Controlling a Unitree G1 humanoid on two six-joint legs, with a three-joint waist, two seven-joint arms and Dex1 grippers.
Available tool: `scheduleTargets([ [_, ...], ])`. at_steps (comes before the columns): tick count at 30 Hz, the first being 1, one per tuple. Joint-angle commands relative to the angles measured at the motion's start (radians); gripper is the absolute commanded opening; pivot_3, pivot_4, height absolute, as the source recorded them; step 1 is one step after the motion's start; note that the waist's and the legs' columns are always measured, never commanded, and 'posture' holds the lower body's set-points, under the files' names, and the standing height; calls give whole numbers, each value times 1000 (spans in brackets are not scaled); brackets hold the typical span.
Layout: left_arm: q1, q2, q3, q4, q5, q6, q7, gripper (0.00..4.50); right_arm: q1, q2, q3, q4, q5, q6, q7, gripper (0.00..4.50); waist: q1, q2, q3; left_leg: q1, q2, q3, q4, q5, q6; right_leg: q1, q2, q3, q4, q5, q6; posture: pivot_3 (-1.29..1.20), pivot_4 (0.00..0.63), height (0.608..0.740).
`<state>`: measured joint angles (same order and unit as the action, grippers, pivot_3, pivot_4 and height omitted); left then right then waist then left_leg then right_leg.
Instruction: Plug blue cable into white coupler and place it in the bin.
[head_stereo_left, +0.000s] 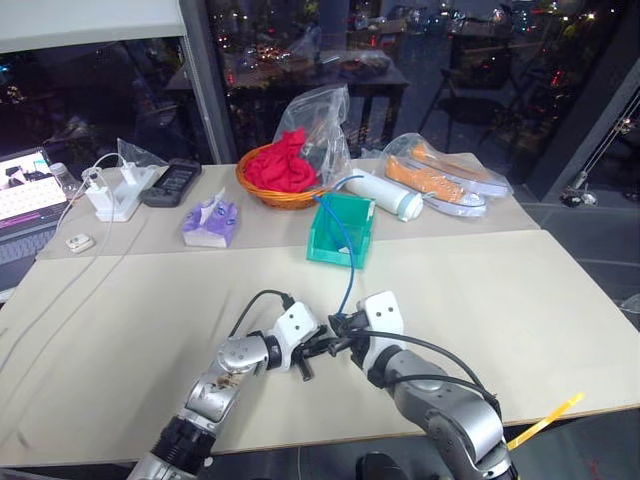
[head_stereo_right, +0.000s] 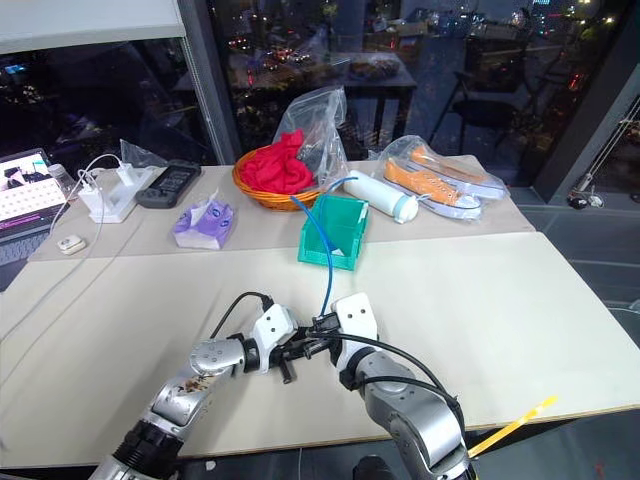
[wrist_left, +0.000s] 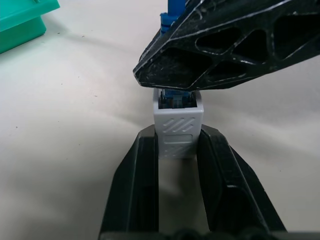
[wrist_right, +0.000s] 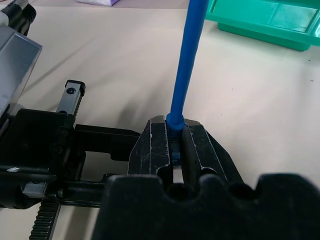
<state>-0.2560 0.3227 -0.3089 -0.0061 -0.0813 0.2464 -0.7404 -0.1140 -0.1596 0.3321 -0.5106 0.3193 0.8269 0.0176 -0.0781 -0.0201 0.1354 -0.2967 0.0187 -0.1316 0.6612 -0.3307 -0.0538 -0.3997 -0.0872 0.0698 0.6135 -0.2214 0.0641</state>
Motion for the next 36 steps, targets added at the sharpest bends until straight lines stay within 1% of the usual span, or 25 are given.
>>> scheduleTargets([
  [1,-14,-16,-3,-77,-14,-37,-7,608,59,-2,68,214,-33,91,24,0,0,0,0,1,0,0,0,0,0,1,0,0,0,0,0,0,150,723],
  [8,-18,-28,-2,-63,-16,-49,-1,608,63,0,-21,73,-18,140,43,0,8,0,0,0,0,-1,-1,0,0,0,0,0,0,0,0,0,150,723],
  [10,-17,-28,-6,-62,-15,-54,-7,1620,62,-1,-40,46,-16,150,45,0,11,0,0,-4,0,-1,0,0,0,-2,0,0,0,0,0,0,150,723],
  [11,-17,-28,-6,-63,-14,-54,-9,1911,60,0,-50,31,-15,154,45,0,13,0,0,-4,0,-1,0,0,0,-3,0,0,0,0,0,0,150,723],
  [14,-16,-31,10,-73,-25,-47,-9,3228,46,10,-91,-27,-3,164,46,0,17,1,0,-6,-1,-1,-1,0,0,-3,-2,0,-1,0,0,0,150,723],
  [15,-16,-29,20,-80,-34,-41,-11,3497,36,18,-114,-57,8,170,46,0,18,1,1,-6,-2,-1,-1,0,0,-3,-2,0,-2,-1,1,0,150,723],
  [17,-10,-19,38,-98,-44,-33,-14,3497,3,26,-172,-128,33,186,48,0,22,3,4,-6,-2,-2,-1,0,0,-5,-2,0,-2,-1,1,0,150,723],
  [20,13,4,70,-132,-56,-17,0,3497,-103,53,-341,-231,138,240,55,0,25,5,9,-8,-3,-2,-1,0,-1,-10,-3,0,-2,1,-1,0,150,723],
  [22,30,13,88,-157,-64,-7,12,3497,-199,40,-450,-246,227,302,82,0,25,8,11,-17,-4,-2,0,2,-4,-21,-5,0,-1,5,-5,0,150,723],
  [23,42,16,98,-179,-73,1,15,3497,-279,36,-518,-220,285,339,91,0,27,9,12,-22,-4,-2,0,3,-5,-26,-4,0,-1,6,-6,0,150,723],
  [24,51,17,105,-198,-81,9,19,3497,-350,31,-563,-189,319,371,95,0,27,10,14,-23,-4,-2,0,3,-5,-26,-4,0,0,6,-6,0,150,723],
  [26,69,18,119,-240,-93,27,32,3497,-523,28,-638,-62,368,429,86,0,25,13,18,-23,-4,-2,0,2,-4,-27,-4,0,0,6,-6,0,150,723],
  [28,74,14,125,-256,-94,33,49,3497,-642,26,-670,65,374,440,78,0,28,13,19,-24,-4,-2,0,2,-4,-28,-5,-1,-1,6,-6,0,150,723],
  [30,79,9,135,-271,-100,22,63,3497,-749,23,-667,234,345,395,88,0,29,14,19,-24,-4,-2,-1,1,-3,-28,-4,-1,-1,6,-6,0,150,723],
  [33,75,-8,154,-295,-109,-1,88,3497,-830,-11,-592,468,251,274,131,0,29,14,19,-25,-5,-2,-1,1,-3,-28,-5,-1,-2,6,-6,0,150,723],
  [36,56,-39,191,-319,-126,-17,128,3497,-864,-40,-525,629,177,168,175,0,31,14,19,-25,-5,-2,-1,1,-2,-28,-6,-1,-2,6,-6,0,150,723],
])
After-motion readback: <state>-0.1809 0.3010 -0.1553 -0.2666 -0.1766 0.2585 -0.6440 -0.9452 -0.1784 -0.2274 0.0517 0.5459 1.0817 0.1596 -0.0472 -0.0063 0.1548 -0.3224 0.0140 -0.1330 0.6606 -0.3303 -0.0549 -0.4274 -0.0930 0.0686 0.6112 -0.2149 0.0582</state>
